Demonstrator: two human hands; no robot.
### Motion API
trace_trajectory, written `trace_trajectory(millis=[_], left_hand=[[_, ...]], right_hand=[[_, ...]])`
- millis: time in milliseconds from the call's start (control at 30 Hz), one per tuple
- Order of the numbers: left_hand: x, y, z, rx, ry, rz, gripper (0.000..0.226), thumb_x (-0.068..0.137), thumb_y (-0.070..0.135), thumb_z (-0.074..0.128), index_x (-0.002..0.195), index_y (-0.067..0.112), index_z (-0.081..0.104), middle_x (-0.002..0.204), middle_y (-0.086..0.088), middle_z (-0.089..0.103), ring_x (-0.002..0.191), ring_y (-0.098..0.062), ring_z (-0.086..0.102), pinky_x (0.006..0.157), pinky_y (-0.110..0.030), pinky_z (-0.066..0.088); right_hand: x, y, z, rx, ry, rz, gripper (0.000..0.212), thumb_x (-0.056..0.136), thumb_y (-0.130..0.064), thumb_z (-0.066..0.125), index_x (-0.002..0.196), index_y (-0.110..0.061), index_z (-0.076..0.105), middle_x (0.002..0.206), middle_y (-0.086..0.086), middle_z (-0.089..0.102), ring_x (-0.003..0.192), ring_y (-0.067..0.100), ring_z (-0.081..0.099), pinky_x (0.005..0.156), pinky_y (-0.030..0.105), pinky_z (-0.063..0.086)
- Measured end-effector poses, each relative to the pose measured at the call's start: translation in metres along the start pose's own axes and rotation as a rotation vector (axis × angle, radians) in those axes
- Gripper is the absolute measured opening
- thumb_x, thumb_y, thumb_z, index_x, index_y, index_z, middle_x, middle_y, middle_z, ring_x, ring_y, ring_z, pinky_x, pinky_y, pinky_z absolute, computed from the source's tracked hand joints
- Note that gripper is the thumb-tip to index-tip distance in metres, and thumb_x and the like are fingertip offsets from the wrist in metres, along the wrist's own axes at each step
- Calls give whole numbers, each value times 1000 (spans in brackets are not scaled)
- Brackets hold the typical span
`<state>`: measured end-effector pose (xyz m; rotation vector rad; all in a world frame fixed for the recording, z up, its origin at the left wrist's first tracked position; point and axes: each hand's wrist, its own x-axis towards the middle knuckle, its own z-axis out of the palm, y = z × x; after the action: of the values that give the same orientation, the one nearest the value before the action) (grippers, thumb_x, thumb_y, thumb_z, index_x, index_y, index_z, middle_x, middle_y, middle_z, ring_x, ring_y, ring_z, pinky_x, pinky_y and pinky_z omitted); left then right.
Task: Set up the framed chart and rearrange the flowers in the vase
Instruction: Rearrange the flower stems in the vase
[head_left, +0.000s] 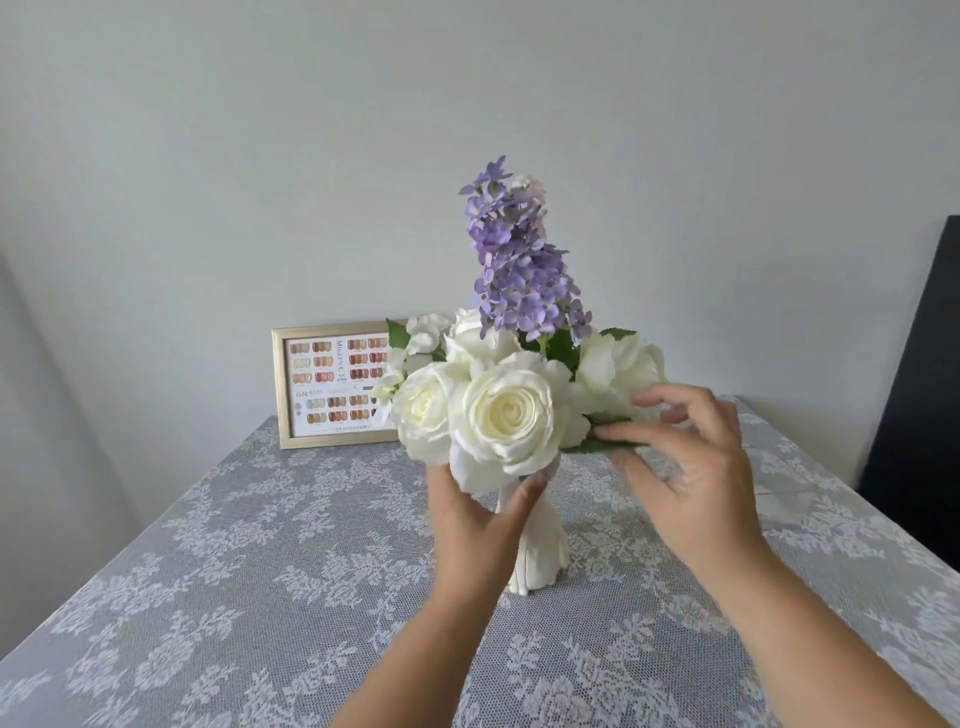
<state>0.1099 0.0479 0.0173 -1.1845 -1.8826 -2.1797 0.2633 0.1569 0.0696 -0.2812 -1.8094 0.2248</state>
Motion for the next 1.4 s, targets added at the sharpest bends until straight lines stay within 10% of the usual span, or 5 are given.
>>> trace_trajectory(millis=[233, 567, 1033, 1167, 1400], left_hand=[[8, -11, 11, -10, -86, -48, 46, 68, 29, 89, 107, 36, 65, 99, 39, 68, 95, 19, 61, 73, 2, 42], [24, -20, 2, -102, -206, -226, 68, 46, 49, 91, 109, 41, 64, 113, 13, 73, 109, -9, 66, 91, -32, 54], [16, -9, -1, -55, -207, -363, 49, 44, 40, 83, 89, 38, 63, 72, 41, 66, 70, 28, 57, 54, 0, 44], [20, -3, -6, -72, -200, -313, 45, 63, 20, 90, 97, 29, 63, 100, 22, 68, 86, 19, 60, 69, -9, 54], [22, 22, -21, -115, -131, -98, 42, 67, 13, 73, 84, 51, 70, 85, 25, 73, 74, 9, 62, 65, -10, 52]], right_hand=[[25, 3, -1, 43, -69, 47, 17, 75, -31, 70, 88, -23, 77, 105, 3, 60, 88, 24, 50, 87, 15, 35], [35, 20, -1, -4, -122, 124, 21, 72, -14, 81, 92, -20, 76, 110, 4, 57, 89, 21, 43, 82, 3, 27], [22, 5, -13, -200, -189, 126, 57, 59, -34, 86, 113, -31, 70, 130, 6, 52, 109, 36, 42, 88, 40, 30], [17, -25, -4, -263, -233, 95, 63, 53, -57, 68, 110, -30, 71, 135, 2, 51, 117, 29, 36, 88, 43, 29], [13, -39, 27, -247, -264, 157, 57, 54, -47, 78, 105, -22, 72, 120, 3, 59, 109, 28, 37, 80, 37, 22]])
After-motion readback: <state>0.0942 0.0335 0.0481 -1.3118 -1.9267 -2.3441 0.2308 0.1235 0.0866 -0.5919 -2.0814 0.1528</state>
